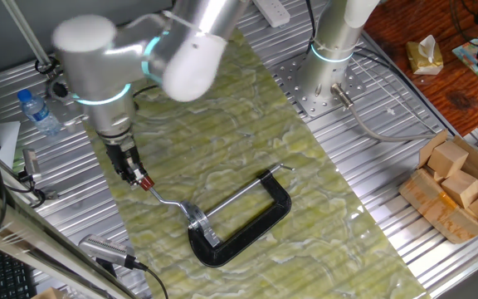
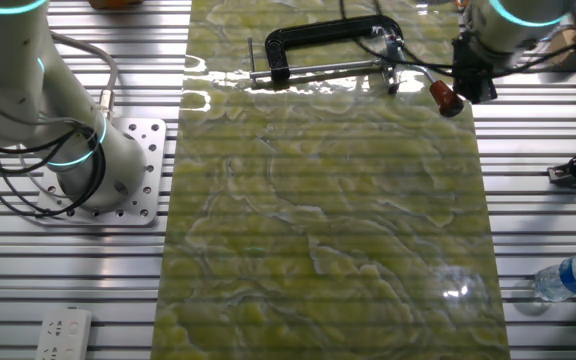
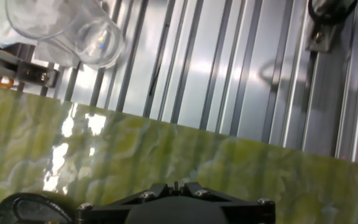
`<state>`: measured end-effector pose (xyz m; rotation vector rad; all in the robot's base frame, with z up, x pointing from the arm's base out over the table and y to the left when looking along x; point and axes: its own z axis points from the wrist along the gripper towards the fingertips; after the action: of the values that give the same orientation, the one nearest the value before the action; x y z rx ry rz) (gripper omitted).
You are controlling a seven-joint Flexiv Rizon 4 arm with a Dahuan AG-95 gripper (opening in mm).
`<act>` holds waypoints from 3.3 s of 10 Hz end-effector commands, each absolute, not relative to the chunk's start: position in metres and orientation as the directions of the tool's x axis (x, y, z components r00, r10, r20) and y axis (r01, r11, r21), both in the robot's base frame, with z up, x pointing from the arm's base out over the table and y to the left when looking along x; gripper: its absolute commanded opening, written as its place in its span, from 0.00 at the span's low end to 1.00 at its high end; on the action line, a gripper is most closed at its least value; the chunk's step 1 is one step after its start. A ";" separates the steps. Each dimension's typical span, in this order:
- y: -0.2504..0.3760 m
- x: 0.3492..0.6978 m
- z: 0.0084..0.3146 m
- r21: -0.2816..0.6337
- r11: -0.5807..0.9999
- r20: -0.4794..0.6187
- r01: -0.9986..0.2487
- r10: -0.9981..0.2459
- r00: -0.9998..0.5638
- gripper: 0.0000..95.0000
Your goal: Pull up the lever
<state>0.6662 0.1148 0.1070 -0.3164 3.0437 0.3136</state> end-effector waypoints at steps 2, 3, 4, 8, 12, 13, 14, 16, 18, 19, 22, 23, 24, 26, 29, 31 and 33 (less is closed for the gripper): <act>0.112 0.663 0.105 0.218 0.955 -0.030 -0.200 -0.199 -0.980 0.00; 0.111 0.662 0.104 0.219 0.955 -0.023 -0.202 -0.202 -0.979 0.00; 0.110 0.661 0.104 0.218 0.954 -0.022 -0.205 -0.205 -0.978 0.00; 0.099 0.648 0.102 0.232 0.951 -0.012 -0.203 -0.206 -0.978 0.00; 0.089 0.634 0.100 0.246 0.946 -0.016 -0.208 -0.211 -0.977 0.00; 0.087 0.630 0.101 0.253 0.948 -0.005 -0.192 -0.198 -0.980 0.00; 0.085 0.630 0.101 0.254 0.947 -0.004 -0.195 -0.200 -0.980 0.00; 0.073 0.632 0.105 0.258 0.939 0.005 -0.230 -0.239 -0.971 0.00; 0.041 0.638 0.114 0.270 0.919 0.011 -0.288 -0.302 -0.953 0.00; 0.027 0.640 0.118 0.275 0.911 0.017 -0.306 -0.323 -0.946 0.00; 0.001 0.639 0.112 0.299 0.893 0.002 -0.335 -0.351 -0.936 0.00; -0.007 0.638 0.106 0.320 0.891 -0.002 -0.324 -0.341 -0.940 0.00; -0.011 0.637 0.101 0.345 0.894 0.003 -0.286 -0.306 -0.952 0.00; -0.013 0.635 0.086 0.424 0.886 0.031 -0.187 -0.220 -0.975 0.00; -0.010 0.627 0.070 0.542 0.835 0.098 -0.094 -0.173 -0.980 0.00; -0.010 0.623 0.066 0.563 0.823 0.137 -0.075 -0.182 -0.974 0.00; -0.009 0.619 0.062 0.601 0.799 0.164 -0.031 -0.161 -0.973 0.00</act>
<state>0.6231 -0.0089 0.0643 -0.1986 3.1722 1.0090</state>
